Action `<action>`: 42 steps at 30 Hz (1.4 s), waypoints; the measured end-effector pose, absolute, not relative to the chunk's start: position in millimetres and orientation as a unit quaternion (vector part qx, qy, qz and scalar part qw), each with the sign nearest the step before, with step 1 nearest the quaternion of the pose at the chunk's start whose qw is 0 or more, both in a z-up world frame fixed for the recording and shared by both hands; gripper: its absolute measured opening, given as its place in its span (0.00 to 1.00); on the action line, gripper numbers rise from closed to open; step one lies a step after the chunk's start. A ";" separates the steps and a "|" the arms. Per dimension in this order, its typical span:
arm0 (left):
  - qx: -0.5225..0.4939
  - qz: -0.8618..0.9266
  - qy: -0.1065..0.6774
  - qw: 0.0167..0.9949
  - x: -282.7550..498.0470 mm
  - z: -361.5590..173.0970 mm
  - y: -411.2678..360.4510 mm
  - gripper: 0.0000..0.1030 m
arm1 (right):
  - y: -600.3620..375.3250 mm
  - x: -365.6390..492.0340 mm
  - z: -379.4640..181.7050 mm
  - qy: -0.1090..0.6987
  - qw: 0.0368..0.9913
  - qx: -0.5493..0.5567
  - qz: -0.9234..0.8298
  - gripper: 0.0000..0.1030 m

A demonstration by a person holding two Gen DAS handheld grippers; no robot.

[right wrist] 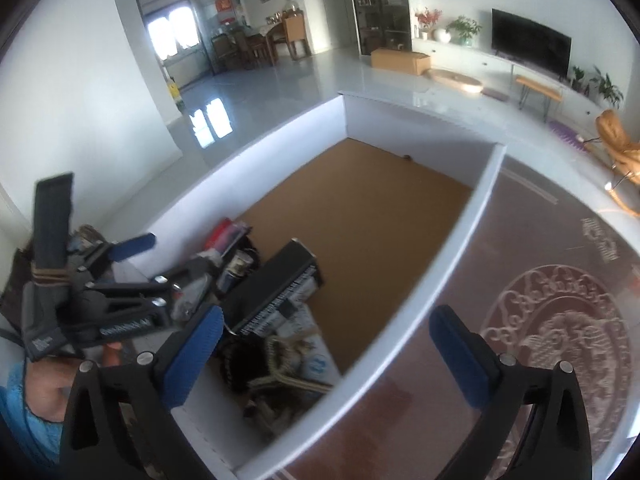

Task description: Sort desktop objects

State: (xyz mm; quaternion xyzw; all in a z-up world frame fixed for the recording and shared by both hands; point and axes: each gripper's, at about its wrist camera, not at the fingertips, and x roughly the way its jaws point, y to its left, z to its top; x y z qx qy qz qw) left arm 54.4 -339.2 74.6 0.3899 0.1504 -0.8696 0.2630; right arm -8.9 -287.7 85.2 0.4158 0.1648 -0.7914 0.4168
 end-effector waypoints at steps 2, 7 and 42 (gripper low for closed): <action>0.383 -0.870 0.148 0.274 57.2 81.6 -336.1 0.91 | -287.5 -7.3 86.4 0.188 0.407 0.410 -0.794 1.00; 0.367 -0.867 0.133 0.309 61.0 96.2 -329.7 0.93 | -282.6 -5.2 89.1 0.199 0.402 0.408 -0.795 1.00; 0.358 -0.862 0.096 0.346 66.8 106.1 -321.4 0.93 | -286.9 -0.5 70.7 0.215 0.404 0.430 -0.778 1.00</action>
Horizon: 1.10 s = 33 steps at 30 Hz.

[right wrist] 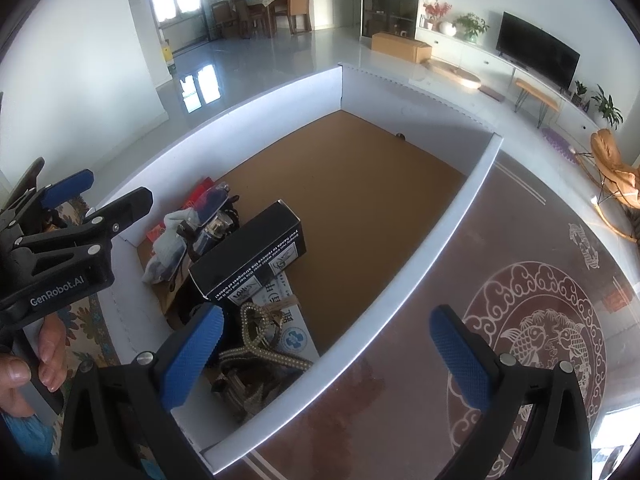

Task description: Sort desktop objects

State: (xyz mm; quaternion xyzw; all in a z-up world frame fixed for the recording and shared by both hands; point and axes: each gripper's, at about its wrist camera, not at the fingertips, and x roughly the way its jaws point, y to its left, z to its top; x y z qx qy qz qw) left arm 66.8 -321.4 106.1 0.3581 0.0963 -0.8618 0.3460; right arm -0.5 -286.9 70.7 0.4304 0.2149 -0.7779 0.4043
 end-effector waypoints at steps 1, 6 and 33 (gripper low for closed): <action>0.357 -0.862 0.095 0.348 66.8 106.4 -321.0 0.93 | -287.2 -0.4 70.5 0.216 0.404 0.430 -0.778 1.00; 0.360 -0.861 0.093 0.346 65.4 105.2 -320.8 0.93 | -287.0 -0.5 70.8 0.216 0.404 0.430 -0.778 1.00; 0.365 -0.861 0.093 0.342 63.7 103.2 -322.7 0.93 | -289.2 0.7 71.3 0.220 0.403 0.431 -0.777 1.00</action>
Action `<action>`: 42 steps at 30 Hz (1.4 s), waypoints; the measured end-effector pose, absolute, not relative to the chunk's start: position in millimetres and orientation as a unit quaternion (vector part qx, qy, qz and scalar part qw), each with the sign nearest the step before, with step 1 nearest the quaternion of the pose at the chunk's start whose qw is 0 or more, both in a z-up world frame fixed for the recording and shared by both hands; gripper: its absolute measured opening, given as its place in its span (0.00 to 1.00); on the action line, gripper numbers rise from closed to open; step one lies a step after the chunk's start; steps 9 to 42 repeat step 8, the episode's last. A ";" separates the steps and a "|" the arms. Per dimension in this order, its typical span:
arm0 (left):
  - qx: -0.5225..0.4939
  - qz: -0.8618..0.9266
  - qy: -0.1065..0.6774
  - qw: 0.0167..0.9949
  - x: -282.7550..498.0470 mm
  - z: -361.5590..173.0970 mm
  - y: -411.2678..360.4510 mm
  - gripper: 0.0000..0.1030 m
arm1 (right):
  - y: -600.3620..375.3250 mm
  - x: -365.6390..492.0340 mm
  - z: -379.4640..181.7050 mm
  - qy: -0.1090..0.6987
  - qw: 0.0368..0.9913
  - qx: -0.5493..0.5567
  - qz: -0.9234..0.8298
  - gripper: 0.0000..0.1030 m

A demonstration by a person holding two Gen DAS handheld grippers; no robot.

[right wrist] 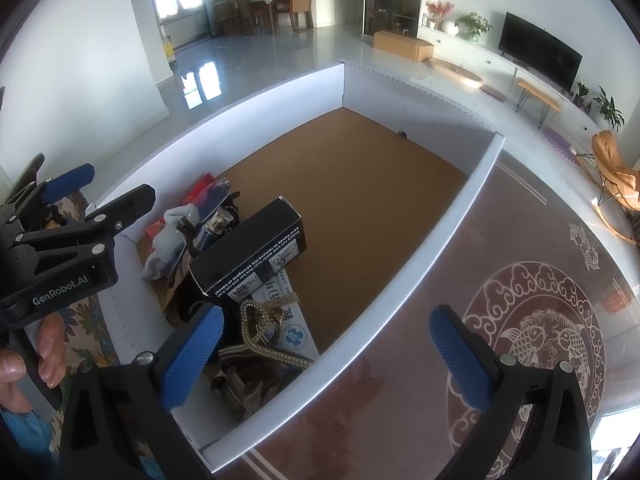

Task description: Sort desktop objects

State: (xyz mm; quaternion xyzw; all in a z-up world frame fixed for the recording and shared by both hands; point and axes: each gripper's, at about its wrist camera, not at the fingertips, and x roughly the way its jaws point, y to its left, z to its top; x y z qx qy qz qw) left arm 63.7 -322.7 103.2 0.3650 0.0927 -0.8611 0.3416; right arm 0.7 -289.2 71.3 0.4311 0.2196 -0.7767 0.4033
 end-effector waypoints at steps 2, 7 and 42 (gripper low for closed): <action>0.365 -0.864 0.119 0.324 65.4 103.7 -325.9 0.95 | -288.7 0.9 71.6 0.219 0.404 0.430 -0.777 1.00; 0.323 -0.872 0.181 0.321 80.8 108.8 -331.9 1.00 | -287.9 -1.4 72.0 0.215 0.403 0.431 -0.778 1.00; 0.322 -0.872 0.176 0.324 80.7 110.1 -331.0 1.00 | -288.2 -1.4 72.3 0.213 0.403 0.431 -0.779 1.00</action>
